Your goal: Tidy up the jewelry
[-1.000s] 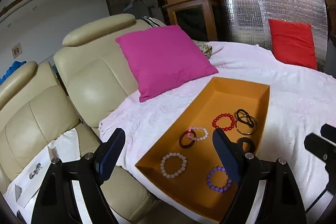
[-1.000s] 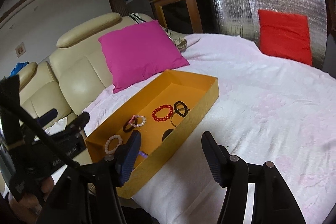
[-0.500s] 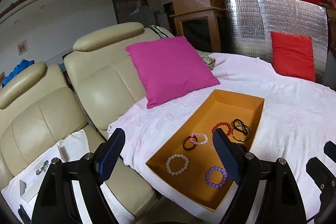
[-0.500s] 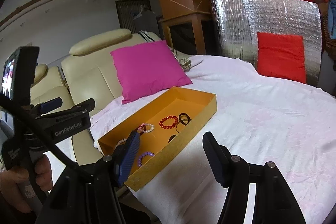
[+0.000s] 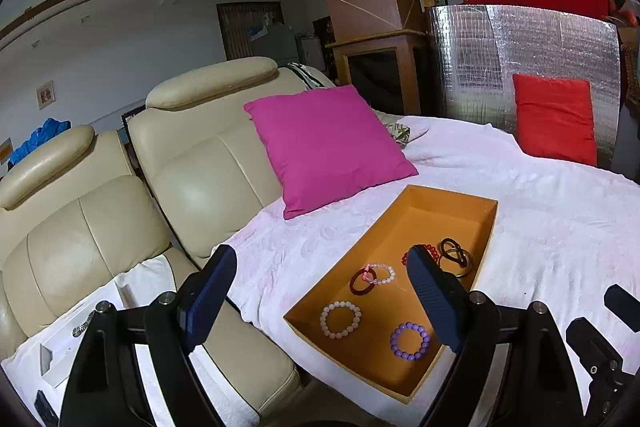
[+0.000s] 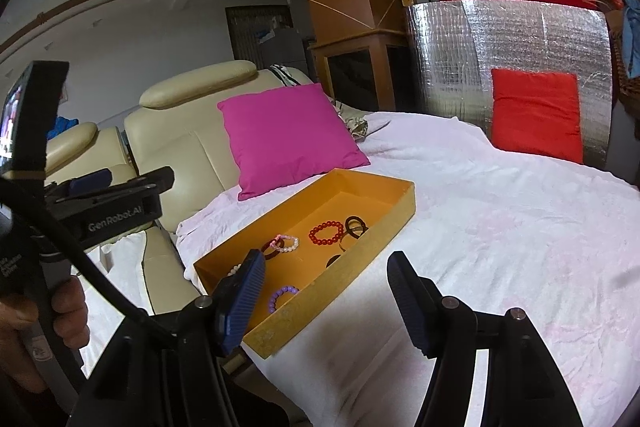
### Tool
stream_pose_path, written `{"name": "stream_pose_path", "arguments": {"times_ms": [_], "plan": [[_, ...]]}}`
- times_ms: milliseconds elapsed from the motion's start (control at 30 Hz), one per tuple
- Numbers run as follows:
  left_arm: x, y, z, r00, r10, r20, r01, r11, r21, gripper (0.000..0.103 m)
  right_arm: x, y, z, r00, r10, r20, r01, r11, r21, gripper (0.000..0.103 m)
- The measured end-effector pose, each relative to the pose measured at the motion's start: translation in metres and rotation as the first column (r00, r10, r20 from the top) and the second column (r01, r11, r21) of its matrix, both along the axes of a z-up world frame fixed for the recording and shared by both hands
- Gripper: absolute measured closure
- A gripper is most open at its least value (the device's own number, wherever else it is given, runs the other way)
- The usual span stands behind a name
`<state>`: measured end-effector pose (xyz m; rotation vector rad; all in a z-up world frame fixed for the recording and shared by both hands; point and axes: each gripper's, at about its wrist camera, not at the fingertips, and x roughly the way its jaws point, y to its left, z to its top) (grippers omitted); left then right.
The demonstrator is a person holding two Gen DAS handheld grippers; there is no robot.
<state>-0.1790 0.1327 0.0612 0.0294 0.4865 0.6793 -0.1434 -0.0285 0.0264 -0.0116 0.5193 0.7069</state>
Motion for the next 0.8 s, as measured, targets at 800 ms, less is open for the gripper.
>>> {"name": "stream_pose_path", "arguments": {"times_ms": [800], "plan": [[0.002, 0.0059, -0.0065, 1.0, 0.008, -0.02, -0.008, 1.0, -0.003, 0.016, 0.0038, 0.0047, -0.0069, 1.0, 0.005, -0.014, -0.005, 1.0, -0.009, 0.035]]}}
